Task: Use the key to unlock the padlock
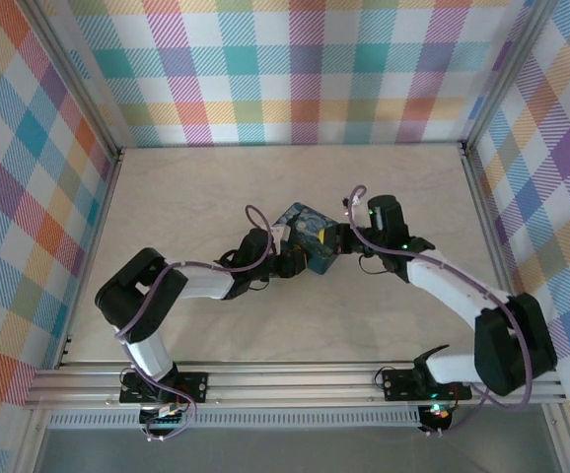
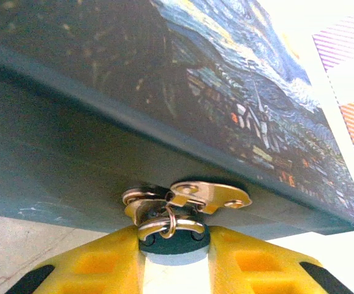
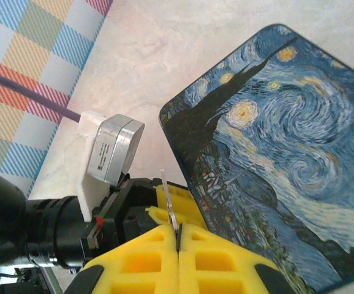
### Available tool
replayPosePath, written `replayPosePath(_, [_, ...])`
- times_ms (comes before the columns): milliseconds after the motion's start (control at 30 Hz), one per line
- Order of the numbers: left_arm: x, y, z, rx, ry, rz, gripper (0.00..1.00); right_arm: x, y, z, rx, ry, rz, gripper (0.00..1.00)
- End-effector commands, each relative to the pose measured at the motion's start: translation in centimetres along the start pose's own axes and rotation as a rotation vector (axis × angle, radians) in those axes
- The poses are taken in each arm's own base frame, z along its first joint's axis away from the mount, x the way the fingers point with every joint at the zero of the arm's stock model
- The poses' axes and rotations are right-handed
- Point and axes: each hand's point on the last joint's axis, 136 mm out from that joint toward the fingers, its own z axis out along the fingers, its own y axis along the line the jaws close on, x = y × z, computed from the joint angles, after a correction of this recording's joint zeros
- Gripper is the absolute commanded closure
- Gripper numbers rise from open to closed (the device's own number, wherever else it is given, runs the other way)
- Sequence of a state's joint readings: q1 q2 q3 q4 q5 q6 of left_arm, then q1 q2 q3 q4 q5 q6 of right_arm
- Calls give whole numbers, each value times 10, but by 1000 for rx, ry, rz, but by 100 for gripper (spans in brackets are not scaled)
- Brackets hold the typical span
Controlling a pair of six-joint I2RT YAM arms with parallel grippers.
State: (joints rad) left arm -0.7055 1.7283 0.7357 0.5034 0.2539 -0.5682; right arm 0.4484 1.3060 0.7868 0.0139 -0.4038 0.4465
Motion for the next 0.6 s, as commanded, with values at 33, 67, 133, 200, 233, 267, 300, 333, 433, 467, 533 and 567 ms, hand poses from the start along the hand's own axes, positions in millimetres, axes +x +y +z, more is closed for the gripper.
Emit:
replayPosePath(33, [-11, -27, -14, 50, 3, -49, 71, 28, -4, -13, 42, 37, -59, 98])
replayPosePath(67, [-12, -28, -16, 45, 10, -57, 71, 32, -3, -16, 47, 37, -71, 98])
replayPosePath(133, [-14, -32, -20, 46, 18, -69, 71, 42, -2, -18, 58, 38, -101, 98])
replayPosePath(200, [-15, -34, -22, 37, 27, -82, 71, 54, 0, -18, 71, 49, -135, 98])
replayPosePath(233, [-16, -35, -24, 37, 32, -87, 72, 61, 0, -16, 78, 56, -153, 98])
replayPosePath(267, [-16, -37, -25, 34, 38, -95, 72, 68, 1, -14, 81, 68, -167, 98])
replayPosePath(300, [-17, -39, -25, 35, 43, -98, 72, 75, 0, -12, 87, 78, -177, 98])
replayPosePath(333, [-18, -40, -26, 34, 49, -105, 72, 81, -1, -10, 95, 84, -184, 98])
replayPosePath(433, [-18, -41, -27, 29, 65, -133, 73, 94, -6, -5, 106, 86, -205, 98])
replayPosePath(467, [-18, -42, -27, 29, 66, -145, 73, 98, -8, -3, 111, 90, -215, 98])
replayPosePath(533, [-17, -43, -26, 30, 72, -160, 73, 105, -11, 1, 121, 98, -238, 98])
replayPosePath(567, [-17, -44, -26, 31, 77, -167, 74, 107, -12, 3, 127, 99, -247, 98])
